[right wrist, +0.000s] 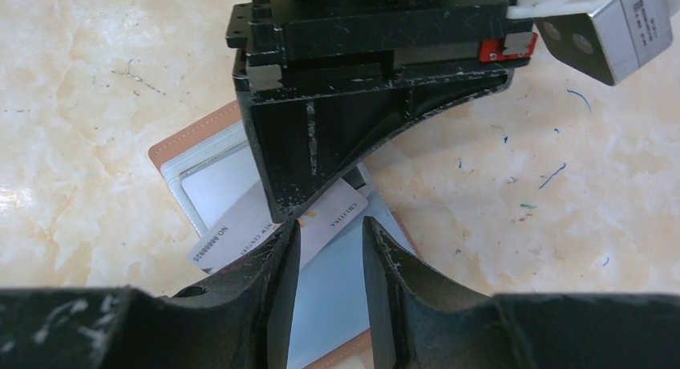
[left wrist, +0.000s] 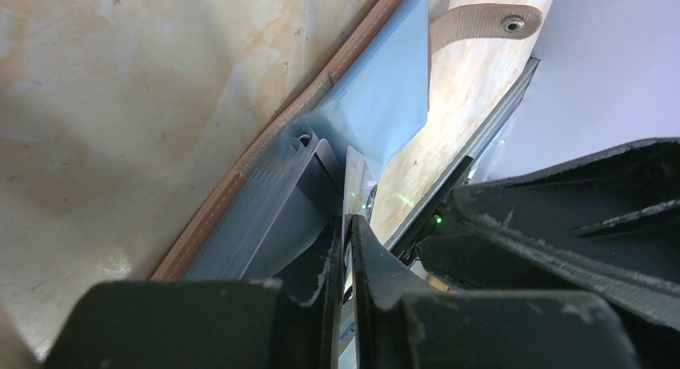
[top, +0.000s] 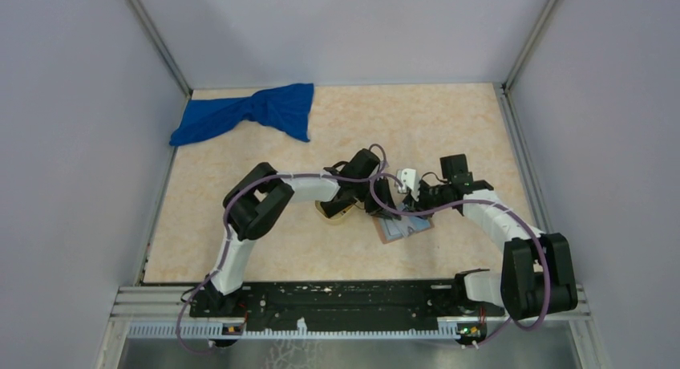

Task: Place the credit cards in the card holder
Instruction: Insert the credit card into the card holder.

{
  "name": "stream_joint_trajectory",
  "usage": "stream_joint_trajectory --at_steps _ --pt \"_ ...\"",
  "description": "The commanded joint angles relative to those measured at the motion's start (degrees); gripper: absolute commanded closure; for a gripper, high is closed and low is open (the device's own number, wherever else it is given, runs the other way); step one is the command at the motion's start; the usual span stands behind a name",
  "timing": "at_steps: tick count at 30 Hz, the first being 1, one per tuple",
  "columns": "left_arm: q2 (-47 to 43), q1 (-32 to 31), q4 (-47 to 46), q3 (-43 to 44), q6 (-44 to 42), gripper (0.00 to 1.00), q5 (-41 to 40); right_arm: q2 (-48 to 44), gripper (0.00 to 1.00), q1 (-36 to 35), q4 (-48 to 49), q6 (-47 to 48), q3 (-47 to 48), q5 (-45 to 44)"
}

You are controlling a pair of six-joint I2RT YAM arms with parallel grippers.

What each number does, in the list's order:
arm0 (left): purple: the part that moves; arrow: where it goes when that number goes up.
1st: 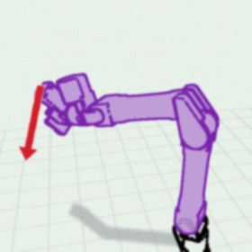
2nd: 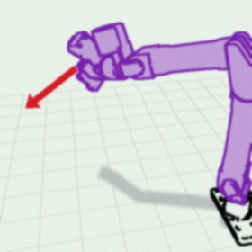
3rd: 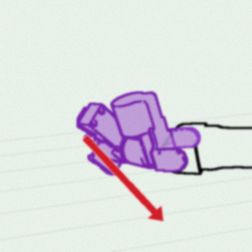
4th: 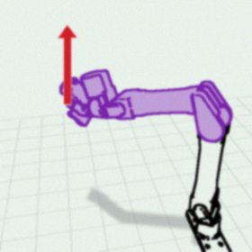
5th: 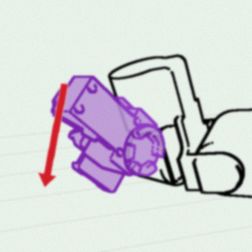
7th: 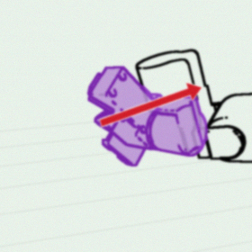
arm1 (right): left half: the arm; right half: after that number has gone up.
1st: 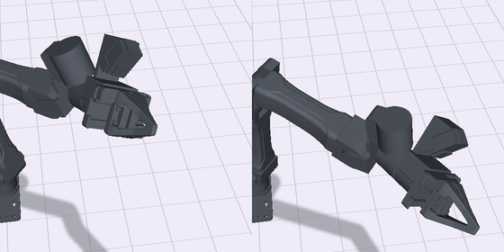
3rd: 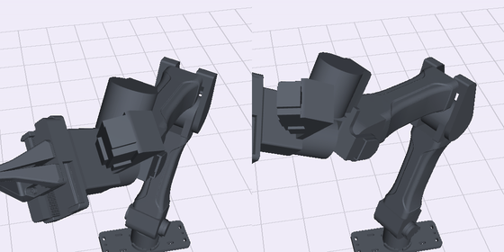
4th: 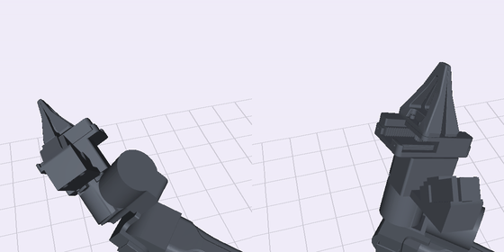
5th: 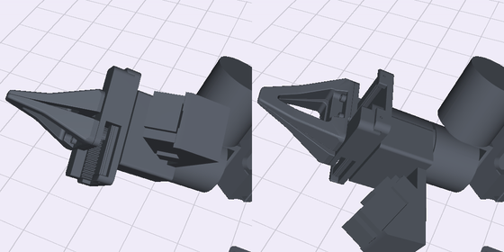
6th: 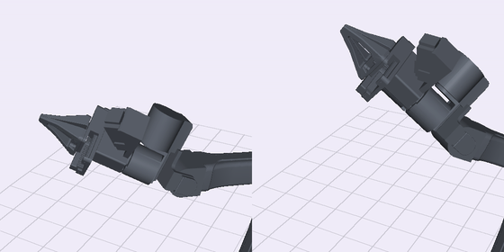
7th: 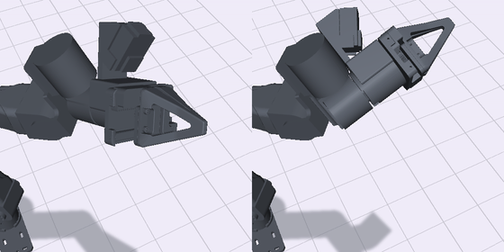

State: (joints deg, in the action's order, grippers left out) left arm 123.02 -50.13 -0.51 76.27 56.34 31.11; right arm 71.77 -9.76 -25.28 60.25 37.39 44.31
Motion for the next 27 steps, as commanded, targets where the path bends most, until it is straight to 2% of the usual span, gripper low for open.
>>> stream_joint_trajectory --at_steps 1,11,27 --pt "4.08 0.12 11.41 1.11 -3.22 0.87 -6.70 0.30 0.66 -0.44 -2.17 2.63 1.61 3.84" --pt "6.33 0.04 15.28 4.41 -3.69 0.86 -8.43 0.05 0.67 -0.44 -3.29 3.22 2.16 4.12" --pt "7.37 0.29 14.99 3.48 -2.37 0.83 -4.66 -1.41 0.67 -0.46 -0.47 0.42 1.78 0.48"
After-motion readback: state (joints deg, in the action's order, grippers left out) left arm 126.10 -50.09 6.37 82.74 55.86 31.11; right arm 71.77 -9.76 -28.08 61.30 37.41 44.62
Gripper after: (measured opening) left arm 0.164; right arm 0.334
